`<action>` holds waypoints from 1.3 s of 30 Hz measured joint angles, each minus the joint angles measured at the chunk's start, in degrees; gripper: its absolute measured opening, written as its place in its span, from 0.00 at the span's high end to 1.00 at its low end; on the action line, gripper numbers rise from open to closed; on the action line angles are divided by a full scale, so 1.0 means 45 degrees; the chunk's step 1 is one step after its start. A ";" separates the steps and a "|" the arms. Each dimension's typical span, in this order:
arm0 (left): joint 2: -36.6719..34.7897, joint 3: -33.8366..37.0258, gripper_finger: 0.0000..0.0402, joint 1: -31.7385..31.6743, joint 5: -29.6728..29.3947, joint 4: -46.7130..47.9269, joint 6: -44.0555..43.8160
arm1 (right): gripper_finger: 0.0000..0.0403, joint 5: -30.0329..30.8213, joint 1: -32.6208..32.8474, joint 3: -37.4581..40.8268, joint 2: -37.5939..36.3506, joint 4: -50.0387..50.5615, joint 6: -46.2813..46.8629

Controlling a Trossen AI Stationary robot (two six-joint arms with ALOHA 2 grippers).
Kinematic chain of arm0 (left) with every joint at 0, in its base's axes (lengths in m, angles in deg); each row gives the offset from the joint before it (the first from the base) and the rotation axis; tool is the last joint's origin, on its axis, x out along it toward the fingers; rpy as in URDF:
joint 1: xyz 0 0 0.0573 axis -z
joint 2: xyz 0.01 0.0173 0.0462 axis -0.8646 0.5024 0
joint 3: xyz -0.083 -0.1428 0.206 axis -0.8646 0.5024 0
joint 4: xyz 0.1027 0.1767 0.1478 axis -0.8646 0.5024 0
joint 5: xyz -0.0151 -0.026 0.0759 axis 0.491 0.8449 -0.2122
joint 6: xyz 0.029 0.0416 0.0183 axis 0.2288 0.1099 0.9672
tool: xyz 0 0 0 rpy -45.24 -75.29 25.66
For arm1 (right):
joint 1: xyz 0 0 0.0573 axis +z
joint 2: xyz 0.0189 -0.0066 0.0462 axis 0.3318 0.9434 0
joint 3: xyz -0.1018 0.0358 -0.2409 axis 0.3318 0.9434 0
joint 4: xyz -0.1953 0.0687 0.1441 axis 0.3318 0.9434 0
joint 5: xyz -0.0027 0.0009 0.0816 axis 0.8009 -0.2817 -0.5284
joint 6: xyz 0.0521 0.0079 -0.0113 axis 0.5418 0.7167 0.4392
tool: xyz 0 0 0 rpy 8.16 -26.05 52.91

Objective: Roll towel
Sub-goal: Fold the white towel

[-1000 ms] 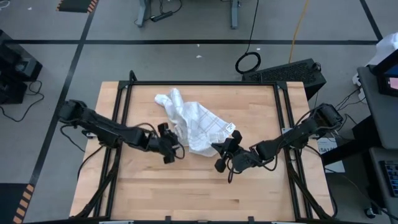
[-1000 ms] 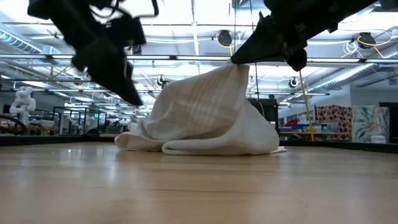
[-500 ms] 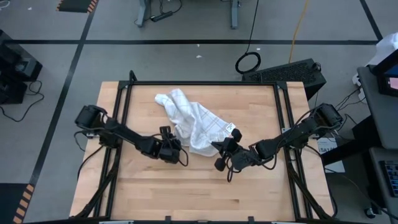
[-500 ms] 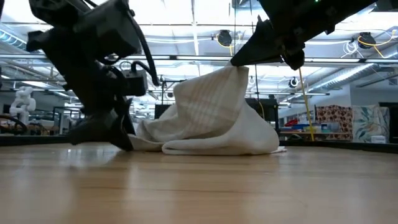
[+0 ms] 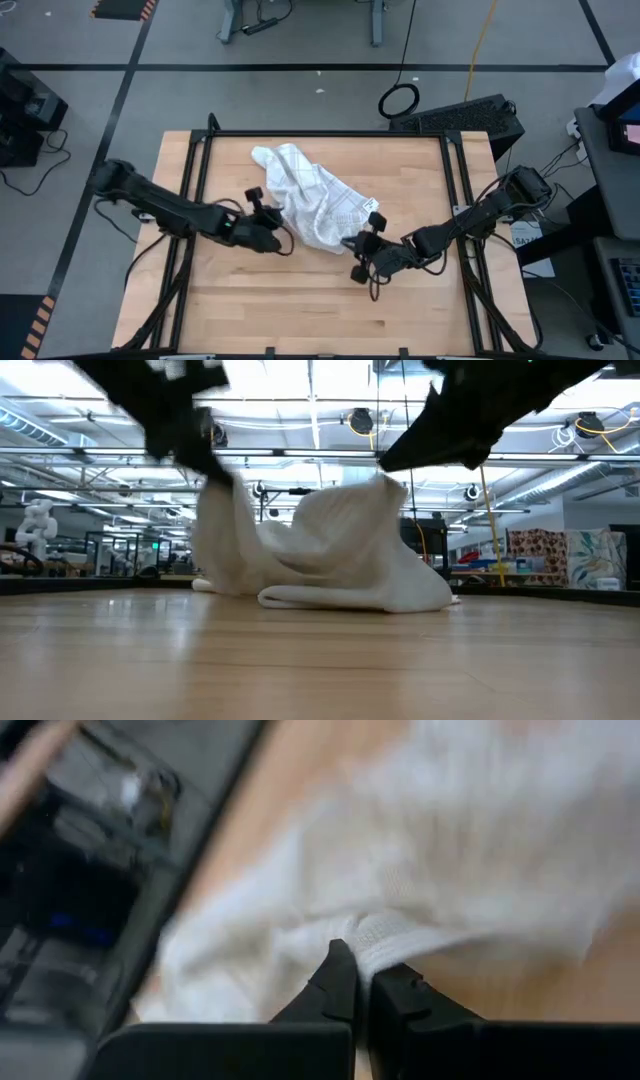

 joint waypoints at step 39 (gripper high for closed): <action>-0.3582 -0.0727 0.98 0.0333 0.2755 -0.5413 0.4342 | 0.96 0.3256 -0.0206 0.0026 -0.0077 0.4939 0.0965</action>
